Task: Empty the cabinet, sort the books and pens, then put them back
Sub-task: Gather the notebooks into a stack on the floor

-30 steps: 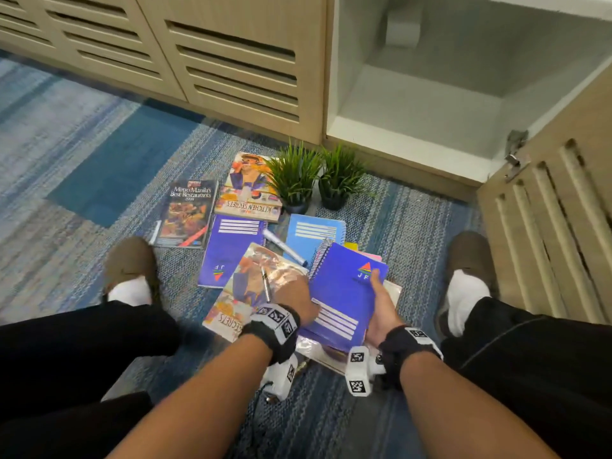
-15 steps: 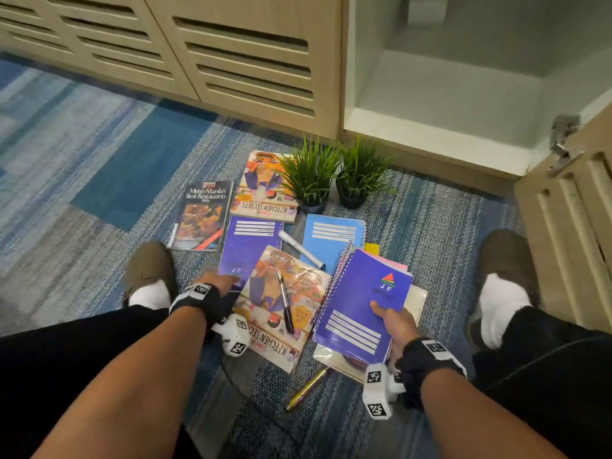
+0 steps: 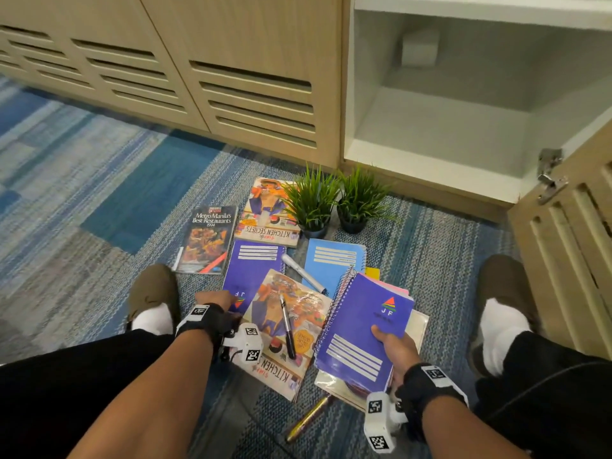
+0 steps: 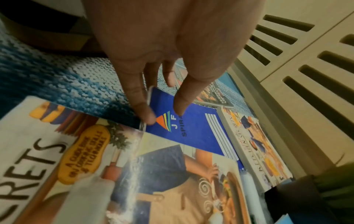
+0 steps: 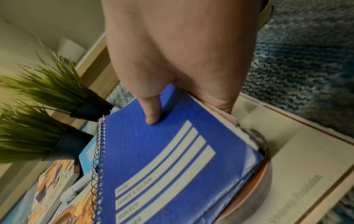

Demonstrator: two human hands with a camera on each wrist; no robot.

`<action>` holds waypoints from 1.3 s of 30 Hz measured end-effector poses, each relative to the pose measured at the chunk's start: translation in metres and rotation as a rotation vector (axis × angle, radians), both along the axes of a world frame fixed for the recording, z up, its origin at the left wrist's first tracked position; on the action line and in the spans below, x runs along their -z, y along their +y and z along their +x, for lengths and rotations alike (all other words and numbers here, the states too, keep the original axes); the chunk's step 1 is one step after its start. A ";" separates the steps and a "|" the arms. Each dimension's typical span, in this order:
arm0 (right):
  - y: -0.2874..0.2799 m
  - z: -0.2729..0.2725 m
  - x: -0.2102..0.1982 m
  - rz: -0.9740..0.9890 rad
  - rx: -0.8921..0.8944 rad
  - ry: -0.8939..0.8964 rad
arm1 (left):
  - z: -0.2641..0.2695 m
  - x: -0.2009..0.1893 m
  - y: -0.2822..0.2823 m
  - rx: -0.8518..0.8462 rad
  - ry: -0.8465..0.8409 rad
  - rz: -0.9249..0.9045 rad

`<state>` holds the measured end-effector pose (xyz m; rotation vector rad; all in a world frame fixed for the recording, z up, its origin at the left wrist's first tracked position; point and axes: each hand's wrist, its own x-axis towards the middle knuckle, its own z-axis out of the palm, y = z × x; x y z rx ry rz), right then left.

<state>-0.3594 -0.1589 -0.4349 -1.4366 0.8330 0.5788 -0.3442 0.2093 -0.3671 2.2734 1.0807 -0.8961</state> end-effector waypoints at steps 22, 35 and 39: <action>0.002 0.005 -0.015 0.020 -0.014 0.055 | 0.057 -0.186 -0.032 -0.208 -1.195 0.306; 0.005 0.005 -0.034 0.330 0.231 0.116 | 0.068 -0.122 -0.211 1.142 -0.368 -0.006; 0.001 0.003 -0.046 0.577 0.221 0.005 | 0.046 -0.046 -0.237 1.259 -0.583 -0.010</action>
